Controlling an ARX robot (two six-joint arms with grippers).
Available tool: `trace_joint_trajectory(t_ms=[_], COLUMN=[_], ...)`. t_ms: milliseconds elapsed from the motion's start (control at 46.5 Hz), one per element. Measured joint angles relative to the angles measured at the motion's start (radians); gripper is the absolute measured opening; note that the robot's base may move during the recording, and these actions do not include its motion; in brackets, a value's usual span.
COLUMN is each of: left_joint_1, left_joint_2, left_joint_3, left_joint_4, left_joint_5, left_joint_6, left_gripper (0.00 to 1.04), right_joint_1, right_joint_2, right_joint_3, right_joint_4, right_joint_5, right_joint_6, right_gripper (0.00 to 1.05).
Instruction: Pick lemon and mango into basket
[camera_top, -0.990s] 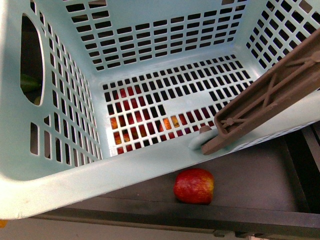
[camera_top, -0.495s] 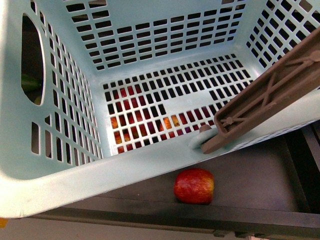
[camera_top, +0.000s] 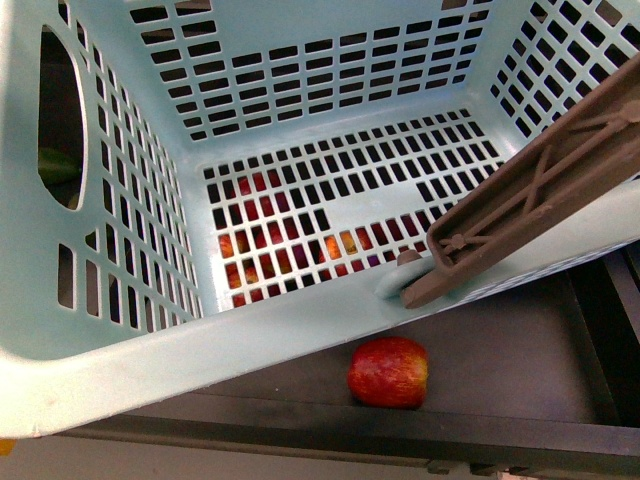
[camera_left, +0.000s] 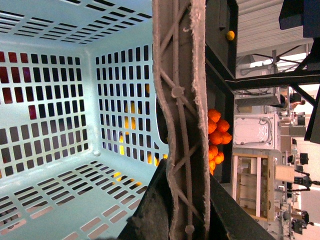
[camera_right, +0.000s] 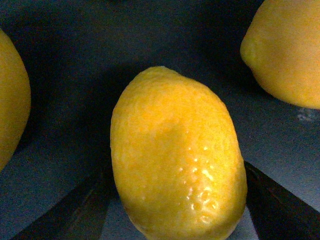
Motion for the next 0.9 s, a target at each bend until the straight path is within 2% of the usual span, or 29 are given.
trace_joint_trajectory(t_ms=[22, 65, 237, 538, 903], left_joint_1=[0.0, 0.0, 0.0, 0.0, 0.0], left_joint_2=[0.0, 0.0, 0.0, 0.0, 0.0], left_joint_3=[0.0, 0.0, 0.0, 0.0, 0.0], left_joint_4=[0.0, 0.0, 0.0, 0.0, 0.0], left_joint_5=[0.0, 0.0, 0.0, 0.001, 0.001], left_joint_6=[0.0, 0.0, 0.0, 0.0, 0.0], left_gripper=[0.07, 0.07, 0.07, 0.07, 0.07], right_joint_1=[0.0, 0.0, 0.0, 0.004, -0.012], right_joint_2=[0.0, -0.005, -0.07, -0.23, -0.595], right_joint_3=[0.003, -0.008, -0.142, -0.469, -1.041], right_joint_4=[0.0, 0.014, 0.091, 0.263, 0.608], right_joint_5=[0.002, 0.003, 0.005, -0.011, -0.138], right_joint_6=[0.006, 0.008, 0.014, 0.015, 0.04], right_gripper=[0.69, 0.64, 0.53, 0.51, 0.51])
